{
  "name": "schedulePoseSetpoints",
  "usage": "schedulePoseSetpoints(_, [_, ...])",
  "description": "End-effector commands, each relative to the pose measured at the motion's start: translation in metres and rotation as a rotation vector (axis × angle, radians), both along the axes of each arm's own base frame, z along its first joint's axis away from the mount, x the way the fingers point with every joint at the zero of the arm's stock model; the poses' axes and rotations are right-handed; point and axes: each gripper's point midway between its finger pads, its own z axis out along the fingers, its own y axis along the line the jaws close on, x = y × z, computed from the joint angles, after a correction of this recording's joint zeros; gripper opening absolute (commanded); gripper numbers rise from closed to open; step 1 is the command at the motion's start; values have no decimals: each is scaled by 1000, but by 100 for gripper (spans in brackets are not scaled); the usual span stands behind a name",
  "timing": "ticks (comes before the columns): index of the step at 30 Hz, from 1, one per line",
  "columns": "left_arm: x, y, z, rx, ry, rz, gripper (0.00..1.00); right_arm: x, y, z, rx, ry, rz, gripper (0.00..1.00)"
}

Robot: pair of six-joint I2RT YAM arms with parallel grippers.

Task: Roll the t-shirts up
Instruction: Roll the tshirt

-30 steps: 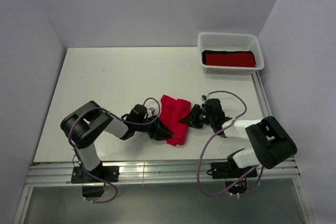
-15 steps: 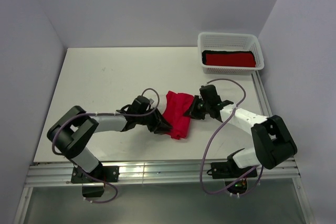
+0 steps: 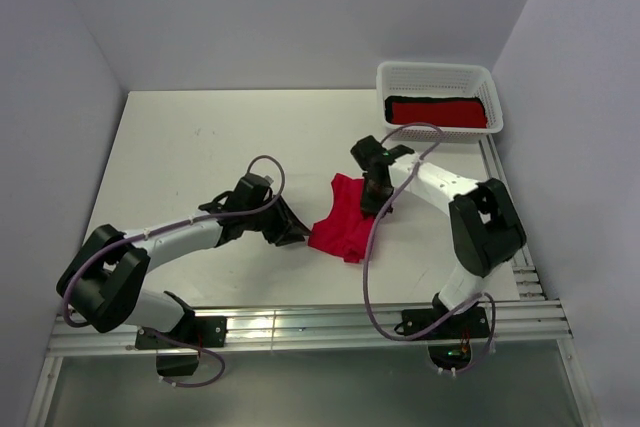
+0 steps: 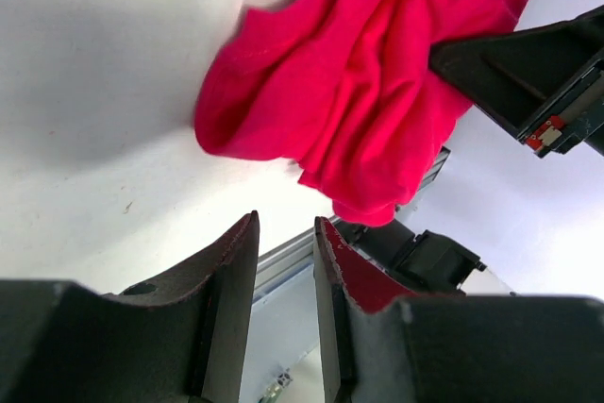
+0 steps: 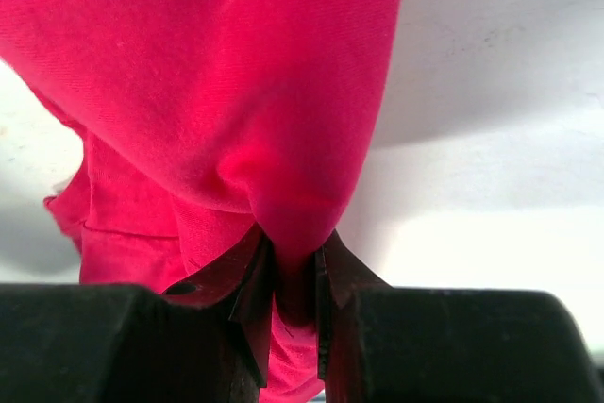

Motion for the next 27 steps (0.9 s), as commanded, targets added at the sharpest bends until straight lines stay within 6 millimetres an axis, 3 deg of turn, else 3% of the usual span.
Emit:
schedulePoseSetpoints(1, [18,-7,17,-2,-93,0,36,-10,-22,12,-224,88,14,0])
schedulePoseSetpoints(5, [27,-13,28,-7,-147,2,36,-13,-22,17,-341,174,11,0])
schedulePoseSetpoints(7, [27,-20,31,10,-175,-13,35,-3,-19,20,-416,164,-4,0])
schedulePoseSetpoints(12, [20,-36,35,16,-227,-39,35,-6,-12,22,-536,234,-35,0])
schedulePoseSetpoints(16, [11,-46,43,9,-287,-65,35,-4,9,18,-488,262,-41,0])
schedulePoseSetpoints(23, [12,-64,49,22,-341,-94,36,-8,19,6,-493,282,-52,0])
schedulePoseSetpoints(27, [18,-76,51,65,-355,-101,46,-8,23,3,-490,289,-47,0])
